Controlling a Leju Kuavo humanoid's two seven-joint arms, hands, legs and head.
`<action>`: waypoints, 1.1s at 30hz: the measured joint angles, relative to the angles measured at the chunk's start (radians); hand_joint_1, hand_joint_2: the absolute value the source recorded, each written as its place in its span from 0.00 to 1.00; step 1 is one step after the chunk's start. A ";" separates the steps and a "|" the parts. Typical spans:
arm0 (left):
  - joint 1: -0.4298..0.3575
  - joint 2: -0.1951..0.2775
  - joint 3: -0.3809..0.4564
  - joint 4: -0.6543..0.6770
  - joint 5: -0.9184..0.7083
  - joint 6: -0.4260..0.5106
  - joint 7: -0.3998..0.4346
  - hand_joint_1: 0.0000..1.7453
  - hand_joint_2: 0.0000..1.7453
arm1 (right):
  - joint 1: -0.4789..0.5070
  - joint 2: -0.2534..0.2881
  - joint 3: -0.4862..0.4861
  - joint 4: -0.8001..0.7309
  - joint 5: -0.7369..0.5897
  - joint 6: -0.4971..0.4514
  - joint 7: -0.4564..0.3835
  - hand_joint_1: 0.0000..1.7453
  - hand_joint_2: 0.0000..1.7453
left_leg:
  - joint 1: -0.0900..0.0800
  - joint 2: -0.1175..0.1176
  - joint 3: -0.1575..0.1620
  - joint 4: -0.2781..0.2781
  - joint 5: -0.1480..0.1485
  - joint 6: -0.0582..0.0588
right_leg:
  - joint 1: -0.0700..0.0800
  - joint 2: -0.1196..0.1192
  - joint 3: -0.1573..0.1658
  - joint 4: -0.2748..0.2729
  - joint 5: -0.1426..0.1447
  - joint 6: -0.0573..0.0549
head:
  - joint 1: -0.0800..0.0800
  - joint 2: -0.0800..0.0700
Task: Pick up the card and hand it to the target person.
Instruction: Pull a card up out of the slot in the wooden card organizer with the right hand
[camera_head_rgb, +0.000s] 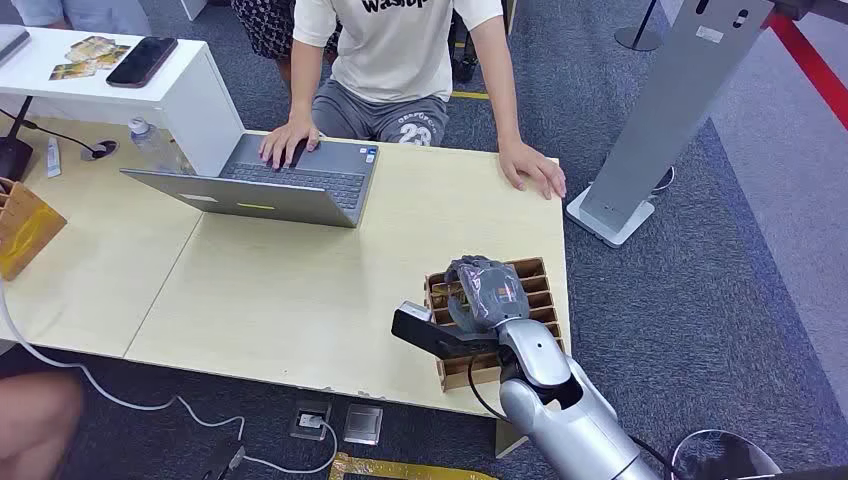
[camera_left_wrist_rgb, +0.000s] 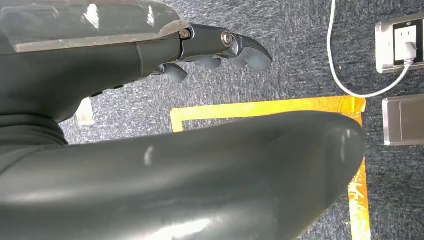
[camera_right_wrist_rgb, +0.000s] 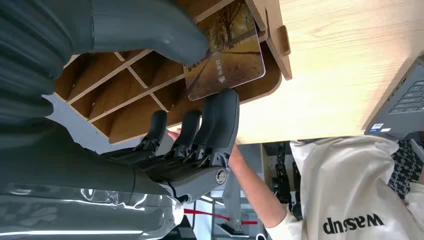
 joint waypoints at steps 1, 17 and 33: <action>0.000 0.000 0.000 0.000 0.000 0.000 0.000 0.00 0.00 | 0.000 0.000 0.000 0.000 0.000 -0.001 0.000 0.47 1.00 | 0.000 0.000 0.000 0.000 0.000 0.000 | 0.000 0.000 0.000 0.000 0.000 0.000 | 0.000 0.000; 0.000 0.002 -0.001 0.000 -0.001 -0.001 -0.001 0.00 0.00 | -0.005 0.002 0.001 0.005 0.003 -0.001 0.001 0.52 1.00 | 0.000 0.000 -0.001 0.001 0.000 0.000 | 0.000 0.000 -0.001 0.001 0.000 0.000 | 0.000 0.000; 0.001 0.002 -0.008 0.000 -0.012 0.006 -0.012 0.00 0.00 | -0.002 0.003 0.001 0.002 0.005 -0.006 -0.002 0.81 1.00 | 0.000 0.000 0.000 0.000 0.000 0.000 | 0.000 0.000 0.000 0.000 0.000 0.000 | 0.000 0.000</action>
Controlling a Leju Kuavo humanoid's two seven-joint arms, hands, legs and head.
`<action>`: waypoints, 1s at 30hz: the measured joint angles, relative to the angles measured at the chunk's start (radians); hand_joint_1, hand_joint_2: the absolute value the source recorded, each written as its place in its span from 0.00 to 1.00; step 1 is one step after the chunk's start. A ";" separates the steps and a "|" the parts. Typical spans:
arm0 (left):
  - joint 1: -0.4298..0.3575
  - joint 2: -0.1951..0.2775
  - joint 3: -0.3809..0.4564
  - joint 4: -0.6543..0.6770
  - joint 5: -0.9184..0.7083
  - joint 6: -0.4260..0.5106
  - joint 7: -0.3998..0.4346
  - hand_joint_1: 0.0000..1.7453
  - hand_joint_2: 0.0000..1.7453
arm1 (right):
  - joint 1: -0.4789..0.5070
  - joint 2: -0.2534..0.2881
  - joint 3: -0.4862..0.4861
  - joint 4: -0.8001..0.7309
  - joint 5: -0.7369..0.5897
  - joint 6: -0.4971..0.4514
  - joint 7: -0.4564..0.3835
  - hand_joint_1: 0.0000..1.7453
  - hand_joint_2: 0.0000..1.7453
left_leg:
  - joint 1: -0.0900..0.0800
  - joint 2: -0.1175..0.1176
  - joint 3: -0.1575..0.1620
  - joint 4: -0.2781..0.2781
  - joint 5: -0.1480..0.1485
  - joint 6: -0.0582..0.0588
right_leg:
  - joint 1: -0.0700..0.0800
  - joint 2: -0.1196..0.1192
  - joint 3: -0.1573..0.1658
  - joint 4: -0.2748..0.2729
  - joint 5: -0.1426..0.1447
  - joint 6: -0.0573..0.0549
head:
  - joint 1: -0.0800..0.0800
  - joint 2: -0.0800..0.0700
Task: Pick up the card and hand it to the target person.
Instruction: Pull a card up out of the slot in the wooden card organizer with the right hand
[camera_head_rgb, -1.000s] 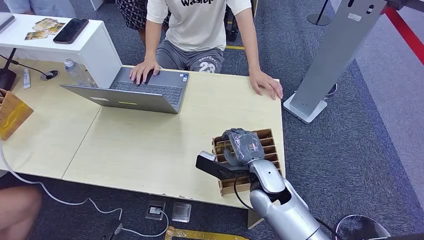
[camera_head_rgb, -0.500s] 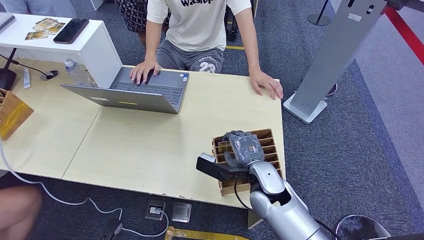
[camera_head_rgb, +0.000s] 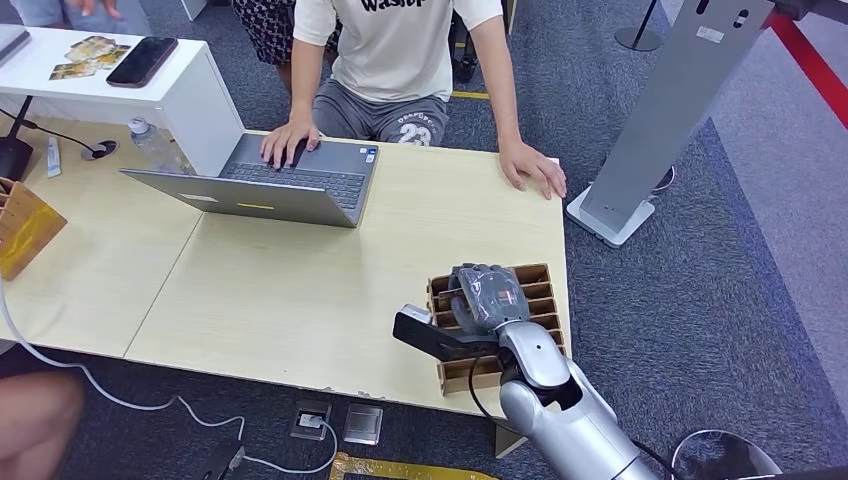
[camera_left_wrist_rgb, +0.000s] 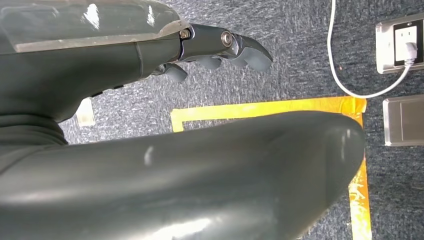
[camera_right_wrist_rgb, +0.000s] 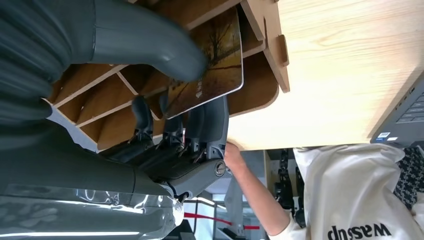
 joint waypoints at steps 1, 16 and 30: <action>0.000 0.000 0.000 0.000 0.000 0.000 -0.001 0.00 0.00 | 0.000 0.000 0.000 0.000 0.000 0.000 0.000 0.82 1.00 | 0.000 0.000 0.000 0.000 0.000 0.000 | 0.000 0.000 0.000 0.000 0.000 0.000 | 0.000 0.000; 0.002 0.001 -0.015 0.000 -0.020 0.013 -0.012 0.00 1.00 | 0.002 0.000 0.008 0.001 -0.006 -0.001 -0.005 0.85 1.00 | 0.000 0.000 0.000 0.001 0.000 0.000 | 0.000 0.000 0.000 0.001 0.000 0.000 | 0.000 0.000; 0.004 0.007 0.018 0.002 0.009 0.006 0.004 0.00 1.00 | -0.005 -0.056 -0.028 -0.169 -0.071 0.040 0.019 0.85 1.00 | 0.000 0.000 -0.001 0.001 0.000 0.000 | 0.000 0.000 -0.002 0.002 0.000 0.000 | 0.000 0.000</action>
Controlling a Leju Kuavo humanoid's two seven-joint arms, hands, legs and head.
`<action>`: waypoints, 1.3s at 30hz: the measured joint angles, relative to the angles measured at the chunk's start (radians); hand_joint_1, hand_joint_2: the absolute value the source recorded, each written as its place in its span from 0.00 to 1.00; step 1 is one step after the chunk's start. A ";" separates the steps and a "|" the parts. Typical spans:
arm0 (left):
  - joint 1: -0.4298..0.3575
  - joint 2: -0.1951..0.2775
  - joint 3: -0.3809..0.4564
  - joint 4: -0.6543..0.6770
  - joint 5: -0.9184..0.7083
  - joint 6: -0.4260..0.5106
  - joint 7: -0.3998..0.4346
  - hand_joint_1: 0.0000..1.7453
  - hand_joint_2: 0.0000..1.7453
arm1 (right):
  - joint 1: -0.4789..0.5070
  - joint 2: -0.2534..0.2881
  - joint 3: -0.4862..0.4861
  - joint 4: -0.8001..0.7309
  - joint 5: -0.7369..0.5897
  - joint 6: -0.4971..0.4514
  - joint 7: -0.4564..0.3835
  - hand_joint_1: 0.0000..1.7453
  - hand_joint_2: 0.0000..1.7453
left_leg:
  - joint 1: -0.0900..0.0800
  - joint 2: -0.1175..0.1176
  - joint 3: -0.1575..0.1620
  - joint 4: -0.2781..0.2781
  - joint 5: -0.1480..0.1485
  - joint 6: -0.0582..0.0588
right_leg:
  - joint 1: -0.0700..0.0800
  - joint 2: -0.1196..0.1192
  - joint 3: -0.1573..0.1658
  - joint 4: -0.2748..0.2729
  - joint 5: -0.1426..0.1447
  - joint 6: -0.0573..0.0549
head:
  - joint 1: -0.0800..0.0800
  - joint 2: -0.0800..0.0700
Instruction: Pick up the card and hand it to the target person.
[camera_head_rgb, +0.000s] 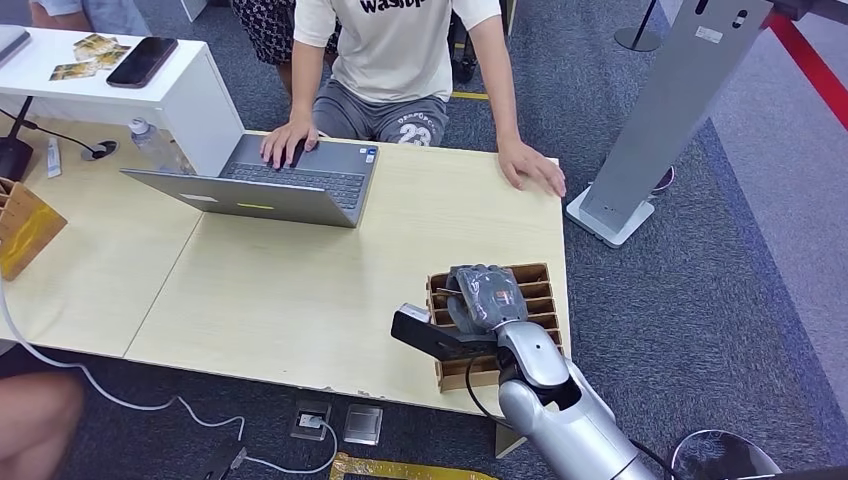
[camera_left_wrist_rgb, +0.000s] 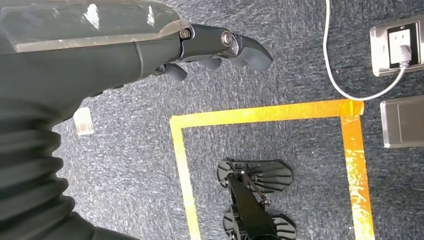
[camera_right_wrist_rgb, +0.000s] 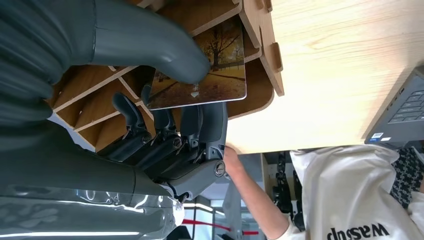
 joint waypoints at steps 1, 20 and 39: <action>0.000 0.000 0.001 0.000 0.001 -0.002 0.000 0.00 1.00 | -0.002 -0.012 -0.006 -0.033 -0.007 0.008 0.006 0.85 1.00 | 0.000 0.000 0.000 0.000 0.000 0.000 | 0.000 0.000 0.000 0.000 0.000 0.000 | 0.000 0.000; 0.001 -0.007 0.018 0.002 0.017 -0.006 0.000 0.00 1.00 | -0.031 -0.060 -0.051 -0.324 -0.133 0.004 -0.069 0.85 1.00 | 0.000 0.000 -0.001 0.001 0.000 0.000 | 0.000 0.000 -0.001 0.001 0.000 0.000 | 0.000 0.000; -0.006 -0.033 -0.016 0.001 -0.011 -0.006 -0.003 0.00 1.00 | -0.094 0.123 -0.132 0.428 0.034 -0.685 -0.423 0.85 1.00 | 0.000 0.002 0.003 -0.003 0.001 0.000 | 0.000 0.002 0.002 -0.002 0.001 0.000 | 0.000 0.000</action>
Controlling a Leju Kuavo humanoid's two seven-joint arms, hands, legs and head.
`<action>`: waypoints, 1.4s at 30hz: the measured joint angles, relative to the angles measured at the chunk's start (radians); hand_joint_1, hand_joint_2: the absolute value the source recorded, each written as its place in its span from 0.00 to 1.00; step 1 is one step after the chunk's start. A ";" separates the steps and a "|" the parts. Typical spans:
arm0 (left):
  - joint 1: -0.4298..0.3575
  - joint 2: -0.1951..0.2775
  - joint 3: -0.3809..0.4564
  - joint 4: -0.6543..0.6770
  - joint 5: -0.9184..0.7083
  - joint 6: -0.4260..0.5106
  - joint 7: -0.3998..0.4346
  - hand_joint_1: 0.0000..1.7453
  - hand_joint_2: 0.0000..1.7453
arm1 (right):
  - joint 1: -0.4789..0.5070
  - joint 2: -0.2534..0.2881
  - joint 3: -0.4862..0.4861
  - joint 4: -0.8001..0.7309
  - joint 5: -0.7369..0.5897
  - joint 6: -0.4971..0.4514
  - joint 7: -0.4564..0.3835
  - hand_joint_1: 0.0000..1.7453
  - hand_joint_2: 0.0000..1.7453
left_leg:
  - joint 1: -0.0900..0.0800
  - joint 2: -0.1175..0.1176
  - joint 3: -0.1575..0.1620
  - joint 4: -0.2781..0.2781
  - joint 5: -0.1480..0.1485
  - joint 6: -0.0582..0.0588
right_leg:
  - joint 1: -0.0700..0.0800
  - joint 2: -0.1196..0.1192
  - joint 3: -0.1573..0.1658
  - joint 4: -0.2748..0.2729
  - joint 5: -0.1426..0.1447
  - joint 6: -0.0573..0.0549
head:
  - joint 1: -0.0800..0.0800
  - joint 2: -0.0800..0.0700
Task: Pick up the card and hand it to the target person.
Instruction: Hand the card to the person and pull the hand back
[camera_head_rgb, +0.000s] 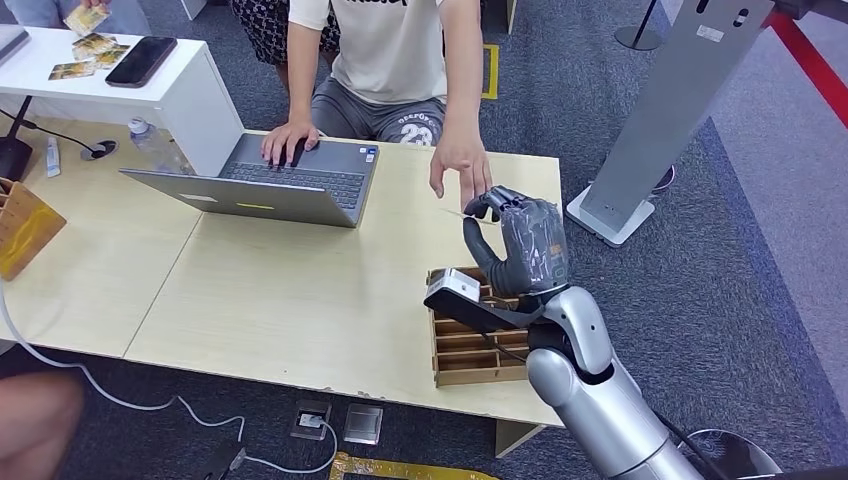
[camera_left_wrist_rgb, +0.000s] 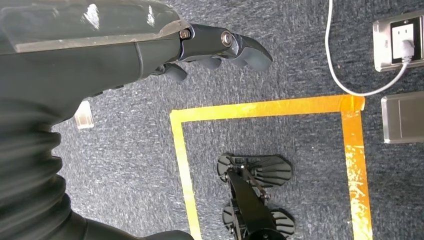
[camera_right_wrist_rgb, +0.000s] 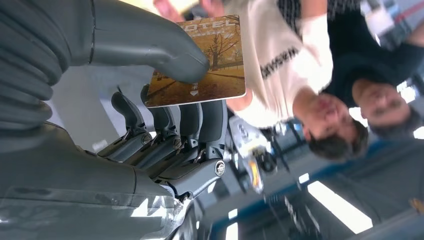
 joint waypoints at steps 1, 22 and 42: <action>-0.002 -0.001 -0.002 0.000 -0.001 0.001 0.002 0.00 1.00 | 0.012 0.009 -0.041 -0.004 0.033 -0.002 -0.015 0.85 1.00 | 0.000 0.000 0.000 0.000 0.000 0.000 | 0.000 0.000 0.000 0.000 0.000 0.000 | 0.000 0.000; -0.006 0.002 -0.027 -0.002 -0.022 0.022 -0.010 0.00 1.00 | 0.088 0.111 -0.331 -0.008 0.156 -0.002 -0.198 0.42 1.00 | 0.000 -0.002 -0.002 0.001 0.000 0.000 | 0.000 -0.002 -0.002 0.001 -0.001 0.000 | 0.000 0.000; 0.009 0.015 0.031 -0.005 0.045 0.042 0.012 0.00 0.00 | 0.155 -0.183 -0.055 -0.445 -0.936 0.369 -0.109 0.00 1.00 | 0.001 -0.006 -0.004 0.002 0.000 0.001 | 0.001 -0.007 -0.001 0.000 -0.002 0.001 | 0.000 0.000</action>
